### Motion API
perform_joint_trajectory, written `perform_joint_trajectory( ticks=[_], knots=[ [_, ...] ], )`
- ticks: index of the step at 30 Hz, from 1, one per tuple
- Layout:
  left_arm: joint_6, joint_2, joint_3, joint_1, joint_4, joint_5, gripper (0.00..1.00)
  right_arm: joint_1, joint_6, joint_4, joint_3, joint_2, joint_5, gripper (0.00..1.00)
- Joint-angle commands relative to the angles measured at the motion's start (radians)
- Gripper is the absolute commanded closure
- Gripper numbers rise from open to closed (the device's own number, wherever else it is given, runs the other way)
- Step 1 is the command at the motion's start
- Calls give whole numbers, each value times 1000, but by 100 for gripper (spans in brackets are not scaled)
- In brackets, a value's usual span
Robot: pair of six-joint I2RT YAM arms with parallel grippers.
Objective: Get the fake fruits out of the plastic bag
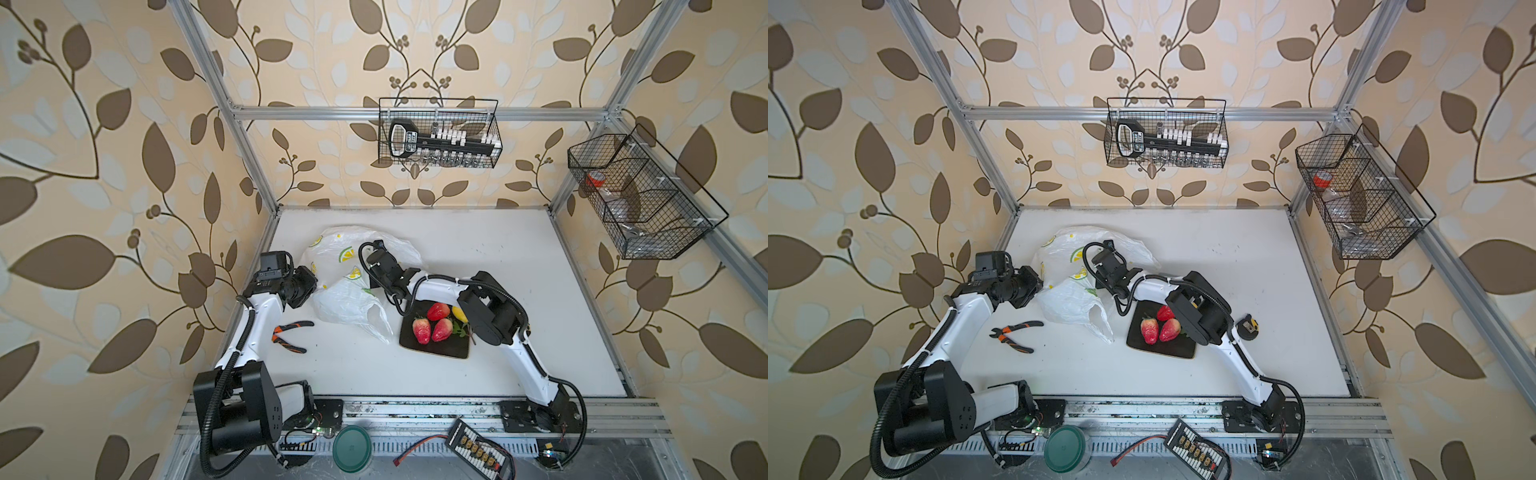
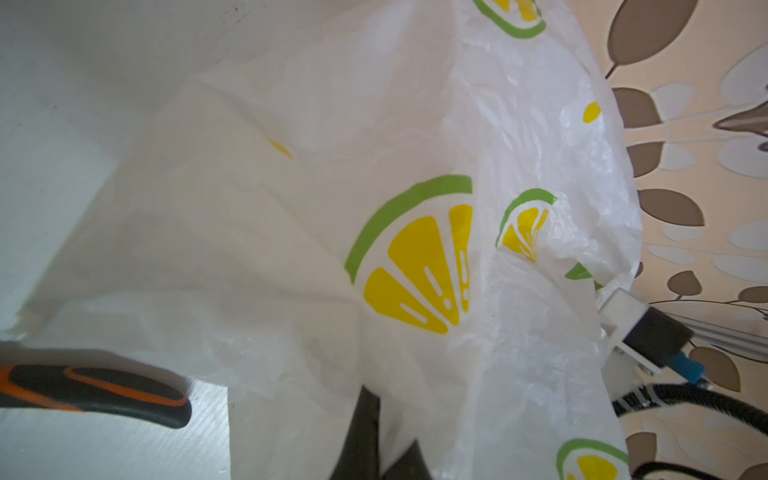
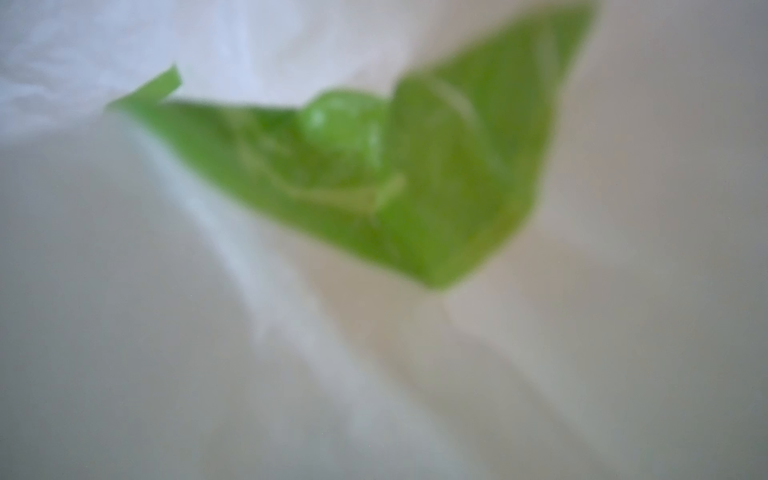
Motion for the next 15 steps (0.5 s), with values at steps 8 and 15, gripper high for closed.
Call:
perform_joint_trajectory(
  ticks=[8,15],
  knots=[
    [52,96,132,29,31,-34,100,19,18,68,-248,-247,-168,76],
    [58,119,153,29,43,-31,100,18,-49,-41,-409,-446,-243,76]
  ],
)
